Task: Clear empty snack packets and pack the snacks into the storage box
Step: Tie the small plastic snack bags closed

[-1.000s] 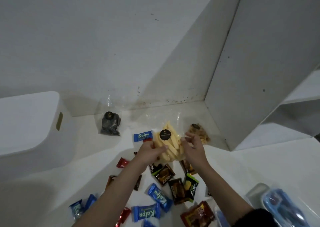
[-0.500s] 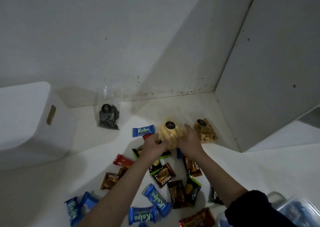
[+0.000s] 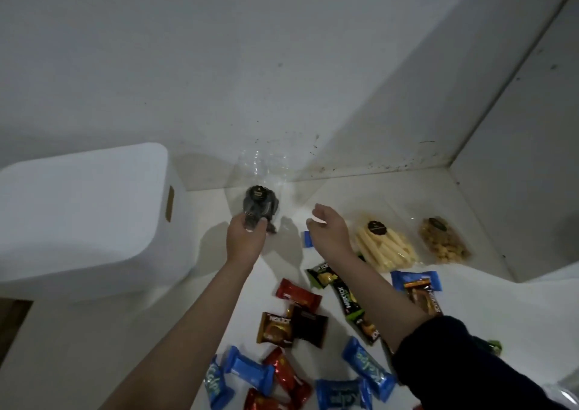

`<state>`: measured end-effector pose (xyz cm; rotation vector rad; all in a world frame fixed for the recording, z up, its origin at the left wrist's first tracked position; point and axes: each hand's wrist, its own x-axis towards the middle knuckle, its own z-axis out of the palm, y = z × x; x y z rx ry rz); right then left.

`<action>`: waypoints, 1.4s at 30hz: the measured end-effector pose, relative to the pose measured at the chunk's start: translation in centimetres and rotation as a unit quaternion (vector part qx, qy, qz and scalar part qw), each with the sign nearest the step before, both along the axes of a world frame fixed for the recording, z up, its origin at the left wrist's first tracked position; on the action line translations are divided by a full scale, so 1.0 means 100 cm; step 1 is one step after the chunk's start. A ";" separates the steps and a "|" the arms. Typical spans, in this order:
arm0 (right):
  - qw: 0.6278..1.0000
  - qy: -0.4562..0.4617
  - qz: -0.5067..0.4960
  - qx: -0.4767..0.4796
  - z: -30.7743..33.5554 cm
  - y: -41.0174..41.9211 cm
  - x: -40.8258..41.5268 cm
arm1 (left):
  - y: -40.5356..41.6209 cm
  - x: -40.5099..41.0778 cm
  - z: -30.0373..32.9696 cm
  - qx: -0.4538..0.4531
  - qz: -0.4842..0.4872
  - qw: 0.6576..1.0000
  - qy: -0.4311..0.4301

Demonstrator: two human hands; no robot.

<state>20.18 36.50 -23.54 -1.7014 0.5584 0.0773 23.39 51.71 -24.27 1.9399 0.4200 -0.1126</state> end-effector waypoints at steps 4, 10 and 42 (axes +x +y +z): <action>0.999 0.032 -0.016 0.030 -0.007 0.043 0.032 | 0.029 0.042 -0.012 0.014 -0.036 0.998 0.048; 0.998 0.039 0.006 0.051 -0.015 0.075 0.059 | 0.042 0.062 -0.030 -0.028 -0.123 0.990 0.059; 0.964 -0.256 -0.042 0.064 0.122 0.024 -0.191 | 0.061 -0.207 0.111 -0.173 -0.260 0.950 -0.007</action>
